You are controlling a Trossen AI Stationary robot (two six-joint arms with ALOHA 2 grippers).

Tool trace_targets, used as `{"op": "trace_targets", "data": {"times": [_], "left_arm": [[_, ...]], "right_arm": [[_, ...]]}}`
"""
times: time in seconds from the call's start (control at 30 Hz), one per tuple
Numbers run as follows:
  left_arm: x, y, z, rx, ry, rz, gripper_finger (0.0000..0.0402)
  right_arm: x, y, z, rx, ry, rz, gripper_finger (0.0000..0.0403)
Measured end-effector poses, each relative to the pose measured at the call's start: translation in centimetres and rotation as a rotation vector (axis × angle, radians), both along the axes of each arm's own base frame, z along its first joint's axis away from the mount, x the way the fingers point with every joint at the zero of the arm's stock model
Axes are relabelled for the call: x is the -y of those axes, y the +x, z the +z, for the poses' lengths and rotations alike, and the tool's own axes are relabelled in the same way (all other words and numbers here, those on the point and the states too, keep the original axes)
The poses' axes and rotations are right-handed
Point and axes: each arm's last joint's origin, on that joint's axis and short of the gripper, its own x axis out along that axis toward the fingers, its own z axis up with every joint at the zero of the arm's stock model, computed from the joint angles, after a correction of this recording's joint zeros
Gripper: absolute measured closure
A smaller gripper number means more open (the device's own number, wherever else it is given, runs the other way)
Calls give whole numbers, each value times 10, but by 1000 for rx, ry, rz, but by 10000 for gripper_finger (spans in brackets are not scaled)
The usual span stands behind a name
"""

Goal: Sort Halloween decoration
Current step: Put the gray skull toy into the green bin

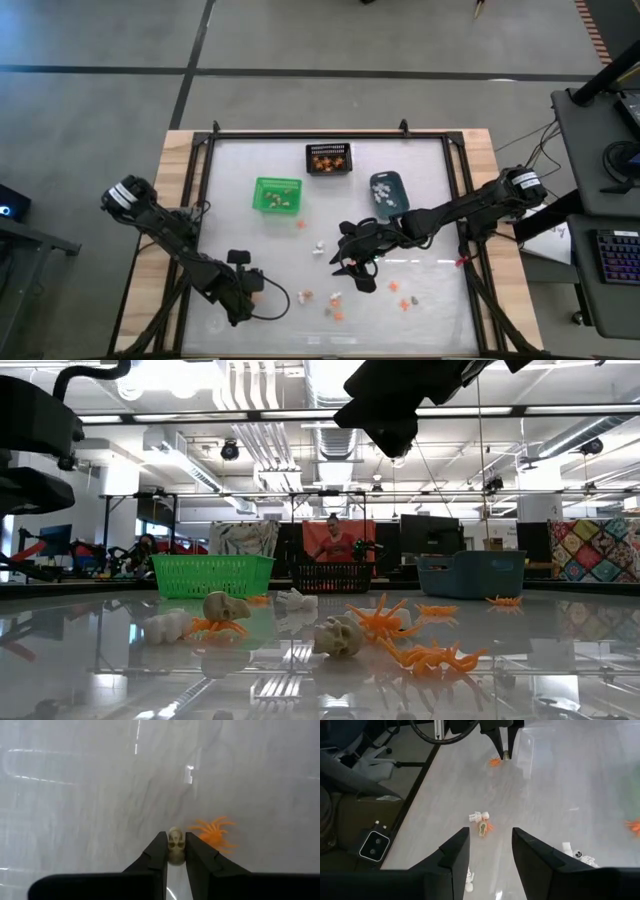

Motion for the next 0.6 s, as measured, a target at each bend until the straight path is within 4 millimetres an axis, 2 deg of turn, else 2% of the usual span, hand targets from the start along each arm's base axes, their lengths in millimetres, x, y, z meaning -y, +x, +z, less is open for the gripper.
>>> {"op": "trace_targets", "data": {"times": [0.17, 0.33, 0.47, 0.6], "left_arm": [[-2, -1, 10, 48, 3, -19, 379], [-10, 4, 36, 202, 101, -95, 380], [-31, 10, 53, 300, 242, -118, 380], [-62, 15, 67, 347, 380, -96, 380]], "right_arm": [[0, 0, 0, 0, -1, 0, 266], [0, 0, 0, 7, -16, 11, 266], [0, 0, 0, 18, -37, 26, 266], [0, 0, 0, 29, -48, 34, 266]]}}
